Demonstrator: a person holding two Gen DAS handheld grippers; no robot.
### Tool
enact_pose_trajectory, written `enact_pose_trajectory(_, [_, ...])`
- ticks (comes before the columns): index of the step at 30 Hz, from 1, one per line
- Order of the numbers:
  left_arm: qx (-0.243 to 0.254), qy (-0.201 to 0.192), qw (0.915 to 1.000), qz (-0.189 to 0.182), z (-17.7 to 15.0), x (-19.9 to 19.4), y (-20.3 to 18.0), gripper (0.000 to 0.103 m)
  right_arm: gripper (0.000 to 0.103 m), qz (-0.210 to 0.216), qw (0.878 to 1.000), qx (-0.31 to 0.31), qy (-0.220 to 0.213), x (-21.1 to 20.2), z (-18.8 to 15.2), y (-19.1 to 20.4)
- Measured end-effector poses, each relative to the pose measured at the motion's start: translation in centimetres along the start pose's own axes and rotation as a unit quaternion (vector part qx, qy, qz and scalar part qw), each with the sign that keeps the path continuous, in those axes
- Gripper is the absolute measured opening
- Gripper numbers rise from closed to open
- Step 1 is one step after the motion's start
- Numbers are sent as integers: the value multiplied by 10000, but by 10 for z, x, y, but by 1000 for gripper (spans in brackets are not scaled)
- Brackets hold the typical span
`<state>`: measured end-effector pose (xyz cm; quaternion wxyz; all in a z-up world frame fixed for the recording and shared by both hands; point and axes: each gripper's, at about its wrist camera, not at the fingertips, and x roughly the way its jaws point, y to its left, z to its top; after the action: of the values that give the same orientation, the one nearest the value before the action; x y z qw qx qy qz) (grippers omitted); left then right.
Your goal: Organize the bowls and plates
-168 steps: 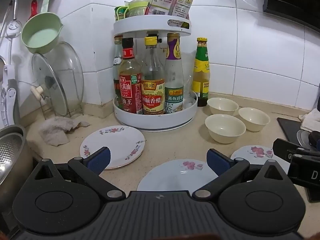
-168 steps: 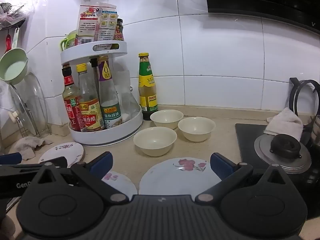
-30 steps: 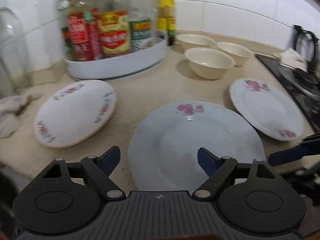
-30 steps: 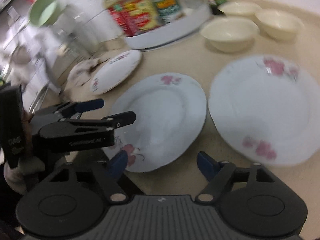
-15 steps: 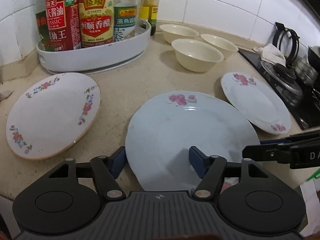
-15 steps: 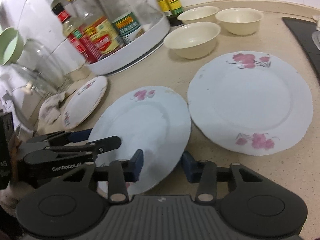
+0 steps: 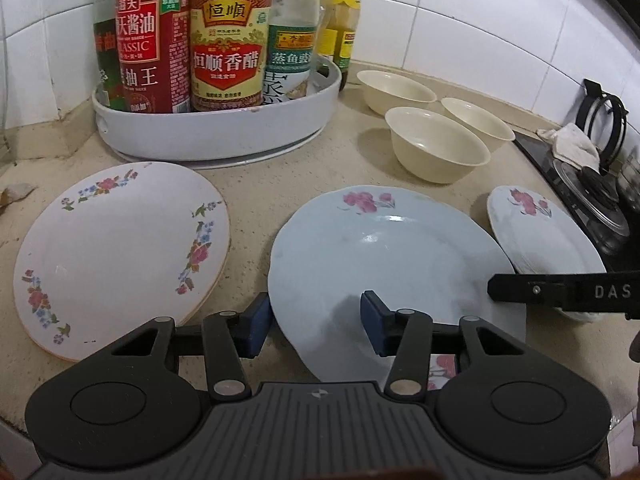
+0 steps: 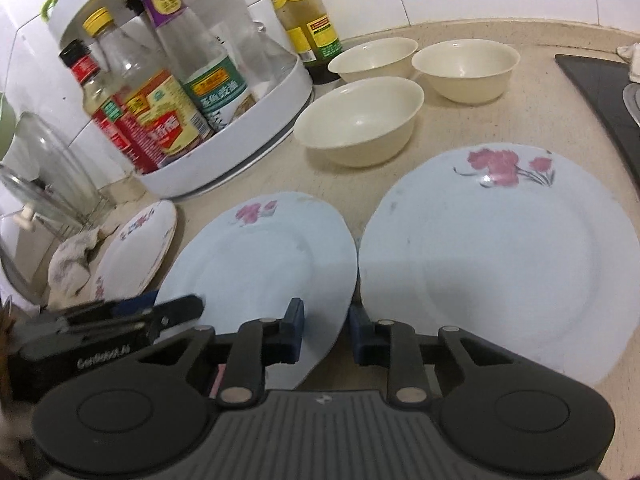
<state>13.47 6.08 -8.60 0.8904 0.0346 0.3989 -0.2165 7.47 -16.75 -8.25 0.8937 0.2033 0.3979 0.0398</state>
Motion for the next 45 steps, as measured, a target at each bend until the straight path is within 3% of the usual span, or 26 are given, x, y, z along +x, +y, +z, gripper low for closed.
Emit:
enact_pose_trajectory(9, [-232, 8, 9997, 70, -3, -5, 4, 50, 24, 2, 9998, -204, -38, 6, 7, 0])
enact_pose_trajectory(23, [-621, -128, 9975, 308, -6, -18, 4, 49, 24, 266, 9987, -422, -85, 0, 10, 5])
enact_pose_trajectory(33, [-468, -156, 9980, 397, -15, -23, -1, 49, 24, 339, 9974, -621, -130, -11, 2, 7])
enact_pose_trajectory(45, [-336, -358, 9975, 500, -16, -28, 0, 47, 25, 68, 9962, -872, -9, -6, -4, 12])
